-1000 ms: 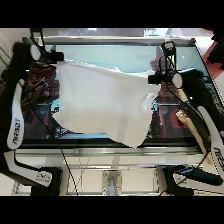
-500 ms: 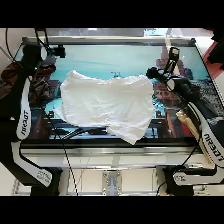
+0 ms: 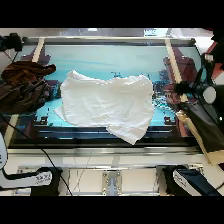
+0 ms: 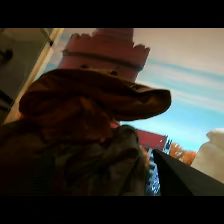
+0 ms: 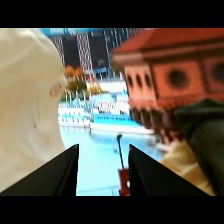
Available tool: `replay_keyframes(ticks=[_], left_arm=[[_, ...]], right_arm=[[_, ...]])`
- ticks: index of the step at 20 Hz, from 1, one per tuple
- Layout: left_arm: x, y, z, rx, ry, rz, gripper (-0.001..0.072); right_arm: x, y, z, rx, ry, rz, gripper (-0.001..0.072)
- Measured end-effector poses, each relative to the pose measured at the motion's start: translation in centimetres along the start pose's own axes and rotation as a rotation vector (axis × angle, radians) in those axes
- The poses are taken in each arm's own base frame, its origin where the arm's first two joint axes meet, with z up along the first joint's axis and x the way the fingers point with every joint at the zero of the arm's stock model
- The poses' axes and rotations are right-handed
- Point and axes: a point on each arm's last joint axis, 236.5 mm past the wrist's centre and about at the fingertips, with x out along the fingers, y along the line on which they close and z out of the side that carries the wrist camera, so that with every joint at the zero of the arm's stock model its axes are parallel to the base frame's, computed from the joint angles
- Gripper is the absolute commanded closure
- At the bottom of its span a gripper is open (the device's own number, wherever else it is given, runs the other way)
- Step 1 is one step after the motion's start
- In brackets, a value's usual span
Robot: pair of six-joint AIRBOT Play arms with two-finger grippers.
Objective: Fold the shirts.
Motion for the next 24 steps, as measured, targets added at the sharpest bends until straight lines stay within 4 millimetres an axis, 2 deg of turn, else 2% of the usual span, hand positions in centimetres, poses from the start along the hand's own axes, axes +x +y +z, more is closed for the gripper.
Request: replay_keyframes(ticks=[2, 5, 7, 8, 9, 10, 13, 17, 24], left_arm=[[0.1, 0.6, -4.4, 0.007, 0.102, -0.001, 0.0003], [0.3, 0.2, -10.8, 0.027, 0.243, -0.022, 0.0004], [0.8, -0.7, -14.4, 0.032, 0.32, -0.049, 0.0004], [0.9, -1.1, -15.6, 0.033, 0.344, -0.061, 0.0003], [1.0, -1.6, -16.9, 0.028, 0.369, -0.077, 0.0004], [1.2, -2.2, -17.8, 0.02, 0.388, -0.097, 0.0004], [1.2, -4.0, -18.9, -0.003, 0.408, -0.168, 0.0004], [1.0, -6.3, -18.9, -0.036, 0.396, -0.258, 0.0003], [0.7, -7.5, -18.9, -0.042, 0.396, -0.31, 0.0004]], right_arm=[[-0.1, 0.7, -6.1, 0.06, 0.107, 0.055, 0.0342], [0.3, 4.3, -14.5, 0.219, 0.262, 0.218, 0.0341], [0.7, 6.9, -18.2, 0.344, 0.339, 0.321, 0.0325], [0.9, 8.1, -19.6, 0.41, 0.367, 0.366, 0.0284], [1.0, 8.8, -20.6, 0.465, 0.387, 0.395, 0.0227], [1.3, 9.4, -21.5, 0.518, 0.403, 0.419, 0.0209], [1.9, 10.8, -23.1, 0.65, 0.423, 0.469, 0.021], [2.7, 12.0, -24.0, 0.748, 0.405, 0.504, 0.0211], [4.2, 12.9, -25.1, 0.8, 0.401, 0.481, 0.0216]])
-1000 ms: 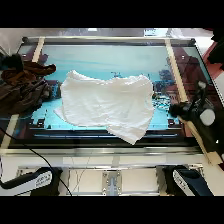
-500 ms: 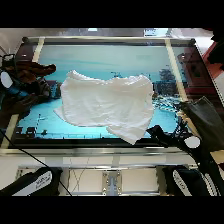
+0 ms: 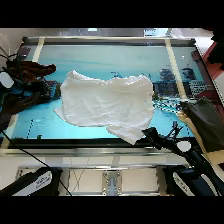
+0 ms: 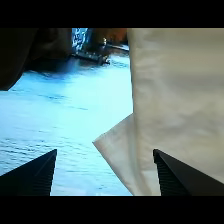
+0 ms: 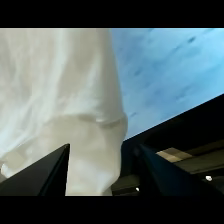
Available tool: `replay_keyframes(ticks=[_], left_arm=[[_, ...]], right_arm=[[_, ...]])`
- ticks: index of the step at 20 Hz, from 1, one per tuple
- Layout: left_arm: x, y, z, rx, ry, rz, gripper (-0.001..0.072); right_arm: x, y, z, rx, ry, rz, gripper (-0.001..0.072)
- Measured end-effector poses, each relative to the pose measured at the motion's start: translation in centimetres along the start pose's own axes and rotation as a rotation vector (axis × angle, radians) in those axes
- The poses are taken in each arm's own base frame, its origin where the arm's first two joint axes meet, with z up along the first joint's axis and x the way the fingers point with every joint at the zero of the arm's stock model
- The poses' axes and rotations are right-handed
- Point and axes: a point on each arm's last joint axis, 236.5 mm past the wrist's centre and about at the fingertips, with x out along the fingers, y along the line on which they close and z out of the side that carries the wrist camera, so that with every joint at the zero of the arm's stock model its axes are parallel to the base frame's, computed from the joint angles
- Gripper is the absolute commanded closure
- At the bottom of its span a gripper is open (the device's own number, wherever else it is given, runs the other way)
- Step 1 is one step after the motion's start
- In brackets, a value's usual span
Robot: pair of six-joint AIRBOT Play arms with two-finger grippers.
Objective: Fold the shirts.
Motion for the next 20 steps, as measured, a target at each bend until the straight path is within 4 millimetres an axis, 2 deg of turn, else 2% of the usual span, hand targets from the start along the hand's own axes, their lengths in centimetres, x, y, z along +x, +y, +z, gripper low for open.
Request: replay_keyframes(ticks=[1, 11, 13, 15, 17, 18, 20], left_arm=[[0.0, -0.1, 0.0, 0.0, 0.0, -0.002, 0.0004], [0.0, -0.2, 0.2, 0.016, -0.008, -0.007, 0.0003], [0.0, -0.2, 0.2, 0.019, -0.009, -0.008, 0.0003], [0.0, -0.2, 0.2, 0.019, -0.01, -0.009, 0.0004], [0.0, -0.2, 0.2, 0.023, -0.01, -0.008, 0.0003], [0.0, -0.2, 0.3, 0.03, -0.012, -0.008, 0.0004], [0.0, -0.2, 0.6, 0.051, -0.025, -0.006, 0.0004]], right_arm=[[0.2, 0.0, 0.2, 0.014, -0.01, 0.0, 0.0241], [1.1, -0.6, 1.6, 0.076, -0.065, -0.01, 0.0244], [1.3, -0.7, 1.6, 0.075, -0.06, -0.015, 0.0381], [1.4, -0.8, 1.5, 0.067, -0.055, -0.014, 0.047], [1.5, -0.8, 1.4, 0.059, -0.052, -0.013, 0.0628], [1.5, -0.8, 1.4, 0.055, -0.051, -0.013, 0.068], [1.5, -0.6, 1.3, 0.045, -0.046, -0.006, 0.068]])
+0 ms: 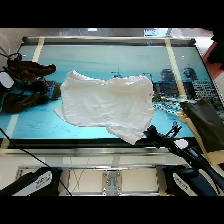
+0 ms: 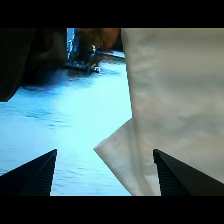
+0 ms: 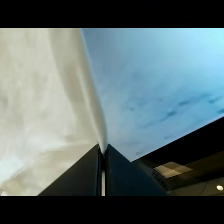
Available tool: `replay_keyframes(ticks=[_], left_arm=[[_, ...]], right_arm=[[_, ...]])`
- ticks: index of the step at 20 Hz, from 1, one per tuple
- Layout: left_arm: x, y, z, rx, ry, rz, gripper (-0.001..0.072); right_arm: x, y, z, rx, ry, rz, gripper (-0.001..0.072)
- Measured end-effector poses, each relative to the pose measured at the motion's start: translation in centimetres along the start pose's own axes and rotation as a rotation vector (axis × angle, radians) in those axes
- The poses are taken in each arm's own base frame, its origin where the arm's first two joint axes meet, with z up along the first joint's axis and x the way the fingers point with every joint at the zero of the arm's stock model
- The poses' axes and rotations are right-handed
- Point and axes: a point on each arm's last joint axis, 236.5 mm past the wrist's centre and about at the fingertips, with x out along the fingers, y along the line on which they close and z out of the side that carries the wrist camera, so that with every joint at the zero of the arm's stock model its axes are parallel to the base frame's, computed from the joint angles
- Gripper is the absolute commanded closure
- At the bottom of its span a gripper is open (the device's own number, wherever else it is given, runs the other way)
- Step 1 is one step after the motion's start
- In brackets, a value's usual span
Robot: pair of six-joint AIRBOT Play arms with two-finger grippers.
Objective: Fold the shirts.
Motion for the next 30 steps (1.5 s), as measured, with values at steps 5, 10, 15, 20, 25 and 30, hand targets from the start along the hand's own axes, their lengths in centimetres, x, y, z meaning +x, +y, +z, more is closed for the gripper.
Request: replay_keyframes(ticks=[5, 10, 15, 20, 25, 30], left_arm=[[0.8, 1.9, 1.6, -0.074, -0.065, 0.043, 0.0005], [5.9, 6.1, -3.7, -0.411, 0.133, 0.027, 0.0005], [9.7, 5.0, -8.2, -0.615, 0.331, -0.142, 0.0004], [12.0, 2.4, -9.4, -0.684, 0.415, -0.258, 0.0004], [13.5, 1.2, -9.9, -0.726, 0.45, -0.312, 0.0005], [14.4, 0.5, -10.3, -0.755, 0.479, -0.342, 0.0013]], right_arm=[[-0.1, 1.1, -0.2, -0.026, 0.011, 0.038, 0.068], [-0.5, 3.7, -0.5, -0.11, 0.036, 0.094, 0.068], [-0.7, 4.7, -0.3, -0.148, 0.036, 0.113, 0.068], [-0.7, 4.9, -0.3, -0.157, 0.038, 0.116, 0.068], [-0.7, 4.9, -0.3, -0.159, 0.037, 0.117, 0.068], [-0.7, 4.9, -0.3, -0.159, 0.037, 0.117, 0.068]])
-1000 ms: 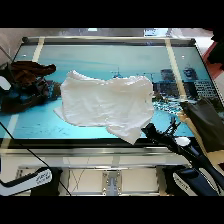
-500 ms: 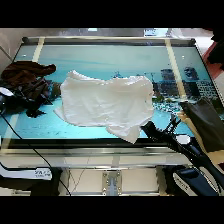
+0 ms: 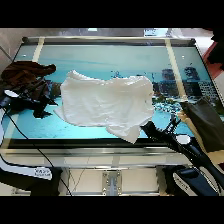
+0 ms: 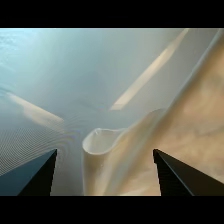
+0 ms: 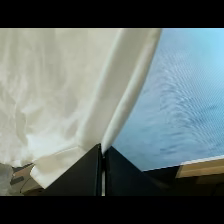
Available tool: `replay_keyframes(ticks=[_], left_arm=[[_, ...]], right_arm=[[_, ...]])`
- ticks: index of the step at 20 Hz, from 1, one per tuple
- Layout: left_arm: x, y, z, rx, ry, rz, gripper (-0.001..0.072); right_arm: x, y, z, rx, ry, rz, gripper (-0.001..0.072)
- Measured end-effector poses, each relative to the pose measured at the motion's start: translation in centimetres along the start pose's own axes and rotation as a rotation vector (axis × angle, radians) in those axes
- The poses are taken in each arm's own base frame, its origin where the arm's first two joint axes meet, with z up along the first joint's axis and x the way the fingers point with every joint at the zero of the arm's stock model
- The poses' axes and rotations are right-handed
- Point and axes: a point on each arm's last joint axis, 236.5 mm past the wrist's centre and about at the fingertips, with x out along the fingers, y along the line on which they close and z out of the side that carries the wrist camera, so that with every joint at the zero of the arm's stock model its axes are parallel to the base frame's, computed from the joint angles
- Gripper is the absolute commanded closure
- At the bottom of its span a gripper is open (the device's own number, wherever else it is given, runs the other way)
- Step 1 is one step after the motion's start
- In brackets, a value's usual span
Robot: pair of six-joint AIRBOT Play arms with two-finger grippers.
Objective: Fold the shirts.
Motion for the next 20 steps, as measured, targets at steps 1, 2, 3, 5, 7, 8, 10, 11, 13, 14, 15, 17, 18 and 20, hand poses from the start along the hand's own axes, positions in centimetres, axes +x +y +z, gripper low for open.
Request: replay_keyframes(ticks=[1, 2, 3, 5, 7, 8, 10, 11, 13, 14, 15, 17, 18, 20], left_arm=[[0.1, -0.1, -0.1, -0.005, 0.005, -0.008, 0.0067], [0.2, -0.2, -0.1, -0.006, 0.009, -0.013, 0.0143], [0.4, -0.2, -0.1, -0.006, 0.012, -0.015, 0.0144], [0.5, -0.4, -0.1, 0.001, 0.015, -0.025, 0.0145], [0.5, -0.5, -0.1, 0.011, 0.017, -0.03, 0.0144], [0.6, -0.4, -0.2, 0.015, 0.02, -0.032, 0.0145], [0.8, -0.4, -0.4, 0.016, 0.033, -0.036, 0.0237], [1.0, -0.3, -0.5, 0.016, 0.041, -0.034, 0.0532], [1.2, 0.0, -0.6, 0.022, 0.049, -0.024, 0.0694], [1.2, -0.2, -0.6, 0.03, 0.048, -0.033, 0.0694], [1.3, -0.4, -0.6, 0.042, 0.049, -0.044, 0.0694], [0.9, -2.1, -0.3, 0.082, 0.04, -0.109, 0.0694], [0.3, -3.7, -0.3, 0.112, 0.04, -0.168, 0.0694], [-2.3, -8.8, -0.3, 0.194, 0.02, -0.349, 0.0694]], right_arm=[[0.0, 0.0, 0.0, 0.0, 0.0, 0.0, 0.068], [0.0, 0.0, 0.0, 0.0, 0.0, 0.0, 0.068], [0.0, 0.0, 0.1, 0.0, -0.002, 0.0, 0.068], [0.0, 0.0, 0.1, 0.0, -0.005, -0.001, 0.068], [0.0, 0.0, 0.3, 0.0, -0.011, -0.001, 0.0681], [0.0, 0.0, 0.3, 0.0, -0.012, -0.002, 0.068], [0.0, -0.1, 0.4, 0.0, -0.019, -0.003, 0.068], [0.0, -0.1, 0.5, 0.0, -0.02, -0.003, 0.068], [0.0, -0.1, 0.6, 0.0, -0.026, -0.004, 0.0681], [0.0, -0.1, 0.6, 0.0, -0.027, -0.004, 0.0681], [0.0, -0.1, 0.6, -0.001, -0.027, -0.004, 0.0682], [-0.2, 0.4, 0.9, -0.023, -0.036, 0.006, 0.0683], [-0.4, 1.1, 1.2, -0.046, -0.047, 0.021, 0.0683], [-1.4, 3.8, 2.4, -0.109, -0.088, 0.08, 0.0683]])
